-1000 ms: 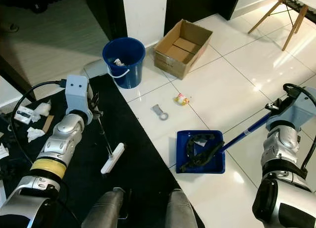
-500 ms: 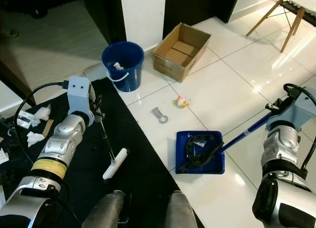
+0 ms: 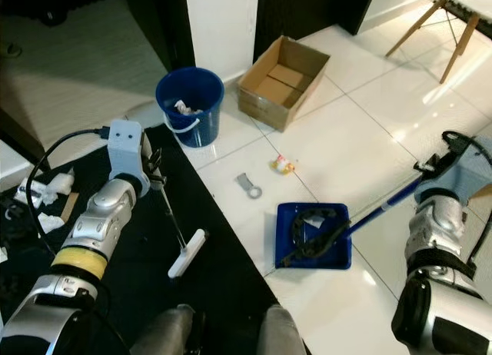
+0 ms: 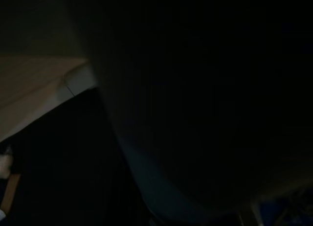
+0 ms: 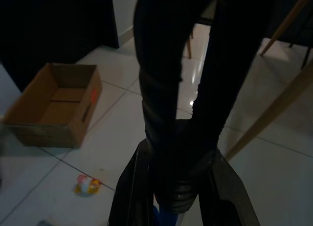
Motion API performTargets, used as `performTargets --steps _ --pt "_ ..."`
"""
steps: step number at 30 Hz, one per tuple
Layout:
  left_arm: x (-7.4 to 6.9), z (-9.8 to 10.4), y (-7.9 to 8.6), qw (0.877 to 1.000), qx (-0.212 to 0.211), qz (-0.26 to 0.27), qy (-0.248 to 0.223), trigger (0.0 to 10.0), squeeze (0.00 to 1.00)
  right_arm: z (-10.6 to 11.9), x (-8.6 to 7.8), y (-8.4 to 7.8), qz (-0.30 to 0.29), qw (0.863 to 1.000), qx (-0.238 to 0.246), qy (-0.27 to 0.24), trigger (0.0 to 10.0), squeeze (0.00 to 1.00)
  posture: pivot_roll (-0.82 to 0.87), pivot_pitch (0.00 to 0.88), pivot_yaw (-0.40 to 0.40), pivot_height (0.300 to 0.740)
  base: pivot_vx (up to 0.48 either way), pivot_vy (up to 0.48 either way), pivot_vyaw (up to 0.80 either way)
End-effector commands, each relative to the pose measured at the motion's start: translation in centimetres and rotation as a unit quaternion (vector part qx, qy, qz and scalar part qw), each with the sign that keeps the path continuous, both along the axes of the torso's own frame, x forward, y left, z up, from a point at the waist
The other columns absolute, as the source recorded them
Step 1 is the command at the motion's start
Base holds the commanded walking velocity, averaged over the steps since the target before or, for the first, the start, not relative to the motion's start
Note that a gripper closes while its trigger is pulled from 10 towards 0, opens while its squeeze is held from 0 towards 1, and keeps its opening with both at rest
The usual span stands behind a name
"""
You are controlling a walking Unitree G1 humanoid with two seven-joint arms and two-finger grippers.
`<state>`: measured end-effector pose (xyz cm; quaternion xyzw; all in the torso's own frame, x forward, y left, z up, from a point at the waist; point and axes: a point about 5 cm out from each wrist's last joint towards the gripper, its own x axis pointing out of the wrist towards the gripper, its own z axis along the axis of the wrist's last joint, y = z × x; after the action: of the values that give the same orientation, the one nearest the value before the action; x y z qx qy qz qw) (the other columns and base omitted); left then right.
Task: Sweep floor
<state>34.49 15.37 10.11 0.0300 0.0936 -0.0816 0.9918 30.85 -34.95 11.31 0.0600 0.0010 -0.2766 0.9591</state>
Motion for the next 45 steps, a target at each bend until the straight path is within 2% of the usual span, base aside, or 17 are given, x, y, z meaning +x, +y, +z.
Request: performTargets --steps 1,9,29,40,45 --pt "-0.1 0.3 -0.2 1.0 -0.007 -0.002 -0.011 10.0 0.0 0.4 -0.3 -0.4 -0.012 1.0 -0.002 -0.023 10.0 0.0 0.01 0.099 0.026 0.74 0.45 0.0 0.0" --pt "0.0 0.4 -0.2 1.0 -0.006 -0.004 -0.013 10.0 0.0 -0.7 -0.8 0.0 -0.012 1.0 0.005 -0.017 10.0 0.0 0.01 0.099 0.03 0.74 0.45 0.0 0.0" --pt "0.0 0.6 -0.8 1.0 -0.01 -0.011 -0.02 10.0 0.0 -0.9 -1.8 -0.9 -0.028 0.999 0.002 -0.017 10.0 0.0 0.01 0.097 0.038 0.74 0.442 0.0 0.0" --pt "-0.1 0.2 -1.3 1.0 0.004 -0.016 -0.014 10.0 0.0 -0.5 -2.2 -1.7 -0.04 0.999 -0.001 -0.021 10.0 0.0 0.0 0.093 0.044 0.74 0.0 0.0 0.0" --pt "0.0 0.1 -1.2 1.0 0.005 -0.001 -0.008 10.0 0.0 -0.4 -2.2 -1.8 -0.041 0.999 -0.002 -0.023 10.0 0.0 0.0 0.091 0.044 0.74 0.0 -0.435 0.0"
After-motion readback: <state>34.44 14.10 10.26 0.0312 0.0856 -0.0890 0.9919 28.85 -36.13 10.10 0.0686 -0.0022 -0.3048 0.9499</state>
